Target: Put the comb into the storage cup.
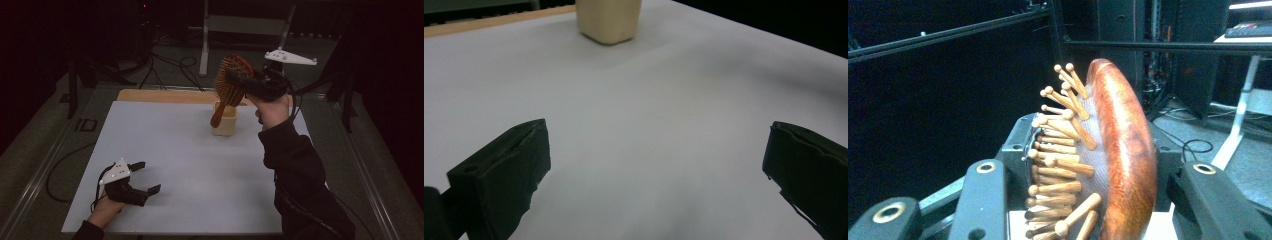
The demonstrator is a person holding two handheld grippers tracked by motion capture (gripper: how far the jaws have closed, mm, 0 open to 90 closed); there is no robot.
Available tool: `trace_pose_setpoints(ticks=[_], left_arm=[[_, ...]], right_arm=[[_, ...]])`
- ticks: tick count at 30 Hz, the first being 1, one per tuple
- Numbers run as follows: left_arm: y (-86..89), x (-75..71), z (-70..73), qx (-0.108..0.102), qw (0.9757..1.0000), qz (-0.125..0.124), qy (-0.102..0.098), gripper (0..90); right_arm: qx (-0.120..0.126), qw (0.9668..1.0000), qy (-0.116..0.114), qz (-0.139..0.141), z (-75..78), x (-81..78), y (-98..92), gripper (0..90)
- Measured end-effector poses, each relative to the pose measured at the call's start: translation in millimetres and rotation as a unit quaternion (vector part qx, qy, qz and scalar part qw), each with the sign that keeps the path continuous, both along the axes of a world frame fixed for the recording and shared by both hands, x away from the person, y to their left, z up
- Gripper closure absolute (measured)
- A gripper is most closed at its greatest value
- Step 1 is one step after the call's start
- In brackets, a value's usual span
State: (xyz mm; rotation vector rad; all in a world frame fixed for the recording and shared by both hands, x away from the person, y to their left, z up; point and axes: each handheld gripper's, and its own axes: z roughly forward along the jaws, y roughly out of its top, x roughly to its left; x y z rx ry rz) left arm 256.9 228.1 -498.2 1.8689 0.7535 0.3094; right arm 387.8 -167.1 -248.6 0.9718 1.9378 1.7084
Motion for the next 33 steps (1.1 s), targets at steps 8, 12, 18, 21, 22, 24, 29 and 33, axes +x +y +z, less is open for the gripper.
trace_pose_setpoints(ticks=[8, 12, 18, 21, 22, 24, 29, 33], left_arm=[[6.8, -8.4, -4.1, 0.008, 0.9999, 0.011, -0.006, 0.0], [9.9, -10.5, -6.5, 0.003, 0.9999, 0.014, -0.007, 0.0], [11.2, -12.6, -4.8, -0.003, 0.9997, 0.017, -0.018, 0.0], [10.9, -12.5, -5.6, -0.004, 0.9997, 0.016, -0.019, 0.0], [10.8, -12.5, -5.9, -0.004, 0.9997, 0.015, -0.019, 0.0], [10.9, -12.2, -6.4, -0.005, 0.9997, 0.015, -0.020, 0.0], [10.0, -12.2, -6.0, -0.004, 0.9996, 0.014, -0.024, 0.0], [8.9, -12.2, -6.2, 0.000, 0.9996, 0.011, -0.027, 0.0]], right_arm=[[-0.014, 0.9997, -0.010, -0.020, 2.7, 19.6, 3.8, 51.5], [-0.022, 0.9991, -0.012, -0.035, 1.5, 30.0, 3.7, 51.5], [-0.031, 0.9975, -0.011, -0.063, -4.8, 46.0, 0.7, 51.4], [-0.037, 0.9967, -0.010, -0.071, -11.2, 53.1, 0.6, 51.4], [-0.037, 0.9966, -0.009, -0.073, -13.6, 55.3, 0.6, 51.4], [-0.039, 0.9963, -0.008, -0.076, -18.2, 59.6, 0.7, 51.4], [-0.048, 0.9950, -0.008, -0.087, -29.8, 68.7, 1.6, 51.4], [-0.058, 0.9942, -0.003, -0.091, -40.4, 75.1, 2.1, 51.4]])
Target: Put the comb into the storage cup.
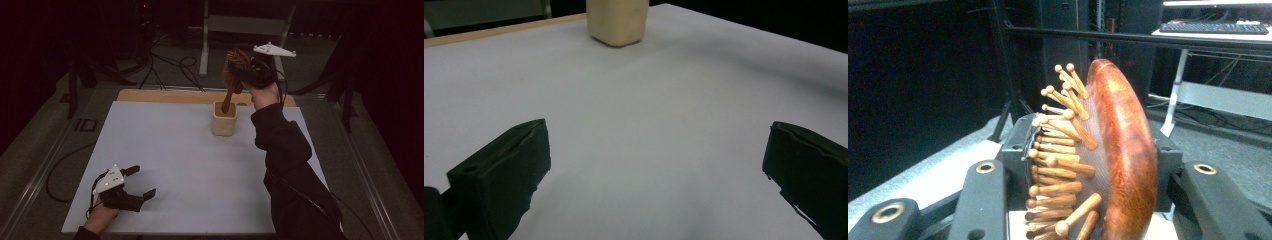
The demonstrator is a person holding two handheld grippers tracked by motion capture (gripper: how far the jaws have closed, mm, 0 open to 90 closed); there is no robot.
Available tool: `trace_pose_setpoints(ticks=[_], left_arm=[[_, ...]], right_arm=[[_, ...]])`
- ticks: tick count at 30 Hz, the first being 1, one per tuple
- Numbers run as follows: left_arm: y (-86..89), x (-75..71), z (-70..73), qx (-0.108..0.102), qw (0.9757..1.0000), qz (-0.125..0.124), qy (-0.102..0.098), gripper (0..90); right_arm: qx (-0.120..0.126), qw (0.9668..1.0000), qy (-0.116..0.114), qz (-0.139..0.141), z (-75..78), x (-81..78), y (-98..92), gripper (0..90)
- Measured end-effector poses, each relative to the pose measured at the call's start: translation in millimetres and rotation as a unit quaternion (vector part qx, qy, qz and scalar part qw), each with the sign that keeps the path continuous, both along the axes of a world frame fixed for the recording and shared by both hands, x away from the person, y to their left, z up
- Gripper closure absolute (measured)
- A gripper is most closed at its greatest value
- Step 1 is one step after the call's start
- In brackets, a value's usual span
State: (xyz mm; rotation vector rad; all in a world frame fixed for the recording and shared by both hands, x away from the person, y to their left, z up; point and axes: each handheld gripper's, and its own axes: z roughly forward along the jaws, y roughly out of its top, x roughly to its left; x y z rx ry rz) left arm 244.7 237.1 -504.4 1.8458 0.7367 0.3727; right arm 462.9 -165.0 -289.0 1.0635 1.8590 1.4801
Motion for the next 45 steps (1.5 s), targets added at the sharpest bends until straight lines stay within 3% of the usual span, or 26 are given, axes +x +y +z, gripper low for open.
trace_pose_setpoints(ticks=[7, 28, 45], left_arm=[[-1.6, -1.3, 0.8, -0.004, 1.0000, -0.002, -0.003, 0.0], [0.5, -2.3, 0.6, -0.009, 0.9999, -0.003, -0.005, 0.0], [0.3, -1.3, -1.1, -0.007, 1.0000, -0.005, -0.002, 0.0]], right_arm=[[-0.017, 0.9998, 0.008, 0.002, -16.3, 7.2, 6.7, 51.3], [-0.022, 0.9991, 0.037, 0.009, -51.5, 17.2, 21.4, 51.3], [-0.006, 0.9980, 0.063, 0.000, -74.6, 21.4, 13.0, 50.7]])
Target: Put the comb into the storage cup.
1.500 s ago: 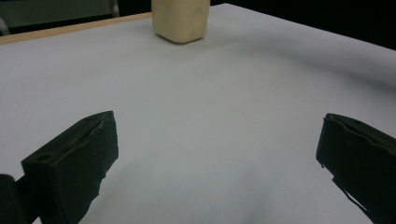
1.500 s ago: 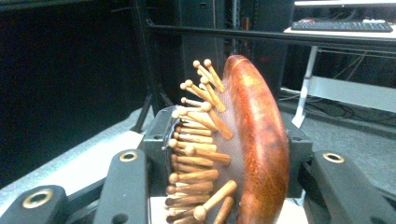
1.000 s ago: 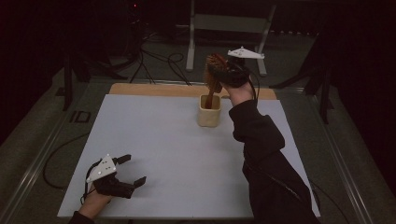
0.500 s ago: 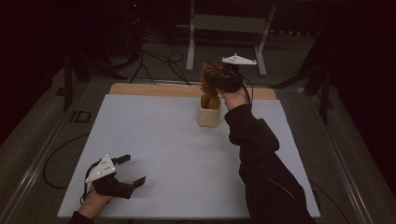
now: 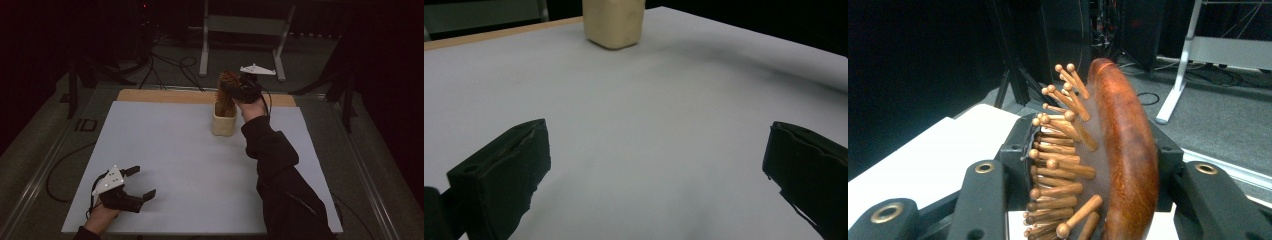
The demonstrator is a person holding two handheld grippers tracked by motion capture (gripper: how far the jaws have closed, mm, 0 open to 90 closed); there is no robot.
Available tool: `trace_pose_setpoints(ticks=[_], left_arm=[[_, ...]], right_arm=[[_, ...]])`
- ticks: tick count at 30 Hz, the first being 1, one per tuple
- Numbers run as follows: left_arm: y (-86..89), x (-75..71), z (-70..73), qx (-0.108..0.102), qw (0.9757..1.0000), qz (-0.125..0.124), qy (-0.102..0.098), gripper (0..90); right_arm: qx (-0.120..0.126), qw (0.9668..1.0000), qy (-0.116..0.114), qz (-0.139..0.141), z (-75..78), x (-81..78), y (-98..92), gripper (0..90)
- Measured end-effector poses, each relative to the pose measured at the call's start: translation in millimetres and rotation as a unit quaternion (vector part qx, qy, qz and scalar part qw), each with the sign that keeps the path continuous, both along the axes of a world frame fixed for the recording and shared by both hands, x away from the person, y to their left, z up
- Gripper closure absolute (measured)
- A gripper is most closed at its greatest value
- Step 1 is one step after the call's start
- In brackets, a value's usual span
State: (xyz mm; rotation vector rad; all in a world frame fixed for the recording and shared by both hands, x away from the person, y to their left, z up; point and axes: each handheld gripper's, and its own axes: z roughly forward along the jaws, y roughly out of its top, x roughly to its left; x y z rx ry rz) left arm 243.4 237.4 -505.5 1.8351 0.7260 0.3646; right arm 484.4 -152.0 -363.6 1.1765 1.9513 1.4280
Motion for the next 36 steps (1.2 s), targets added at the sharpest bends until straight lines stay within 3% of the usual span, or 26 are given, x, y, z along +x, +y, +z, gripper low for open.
trace_pose_setpoints(ticks=[6, 30, 32, 36], left_arm=[[-0.4, 0.4, -0.4, 0.000, 1.0000, -0.001, 0.002, 0.0], [-0.9, 1.3, -0.7, -0.006, 1.0000, -0.003, 0.003, 0.0], [-0.9, 1.5, -0.9, -0.008, 1.0000, -0.004, 0.004, 0.0], [-0.9, 1.7, -0.8, -0.009, 0.9999, -0.007, 0.004, 0.0]], right_arm=[[0.005, 0.9999, 0.008, -0.004, -9.2, 1.5, -5.9, 50.3], [0.001, 0.9984, 0.032, -0.046, -14.1, 3.6, -31.4, 40.2], [-0.004, 0.9982, 0.030, -0.051, -15.5, 3.2, -35.4, 36.9], [-0.004, 0.9979, 0.029, -0.057, -15.2, 3.0, -42.5, 18.8]])
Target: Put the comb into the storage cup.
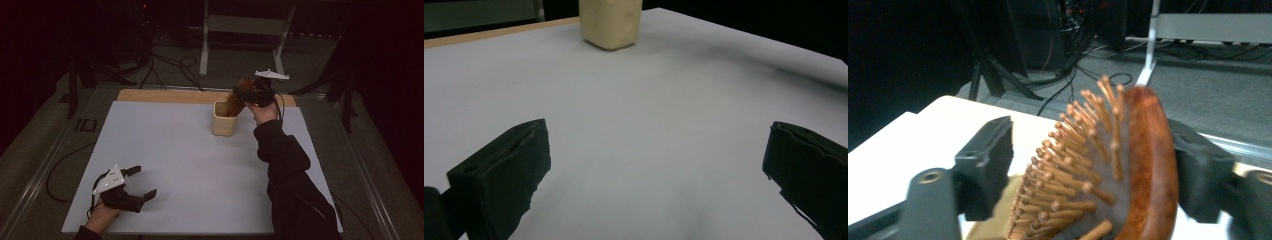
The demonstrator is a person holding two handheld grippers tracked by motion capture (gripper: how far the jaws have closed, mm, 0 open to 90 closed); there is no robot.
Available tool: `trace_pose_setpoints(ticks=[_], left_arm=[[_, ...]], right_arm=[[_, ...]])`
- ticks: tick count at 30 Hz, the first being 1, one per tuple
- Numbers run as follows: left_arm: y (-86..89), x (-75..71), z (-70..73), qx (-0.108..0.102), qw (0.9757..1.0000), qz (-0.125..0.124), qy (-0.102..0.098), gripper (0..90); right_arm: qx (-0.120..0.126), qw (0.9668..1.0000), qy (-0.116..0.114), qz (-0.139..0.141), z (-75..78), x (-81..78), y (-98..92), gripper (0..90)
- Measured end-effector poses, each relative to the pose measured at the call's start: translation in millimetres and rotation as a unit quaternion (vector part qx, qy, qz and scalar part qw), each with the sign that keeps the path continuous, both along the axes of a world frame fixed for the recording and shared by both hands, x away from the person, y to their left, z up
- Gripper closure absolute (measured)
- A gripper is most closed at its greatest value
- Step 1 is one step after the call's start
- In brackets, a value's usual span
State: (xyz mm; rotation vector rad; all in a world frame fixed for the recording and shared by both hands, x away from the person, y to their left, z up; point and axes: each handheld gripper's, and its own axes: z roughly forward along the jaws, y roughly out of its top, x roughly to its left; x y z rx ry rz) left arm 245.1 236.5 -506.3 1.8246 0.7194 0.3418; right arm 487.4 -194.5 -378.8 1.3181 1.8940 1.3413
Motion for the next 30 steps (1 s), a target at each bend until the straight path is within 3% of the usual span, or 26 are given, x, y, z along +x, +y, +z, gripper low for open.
trace_pose_setpoints(ticks=[3, 17, 30], left_arm=[[-0.3, 0.3, -0.1, 0.000, 1.0000, -0.001, 0.001, 0.0], [-0.7, -0.3, 1.1, 0.000, 1.0000, -0.001, -0.003, 0.0], [0.0, -0.7, 2.0, 0.001, 1.0000, -0.001, -0.004, 0.0]], right_arm=[[0.000, 1.0000, 0.002, -0.001, 2.8, -0.4, -5.7, 8.3], [-0.027, 0.9995, -0.013, -0.006, 16.6, -12.5, -11.8, 8.0], [-0.034, 0.9990, -0.018, 0.021, 28.0, -29.8, -17.5, 8.1]])
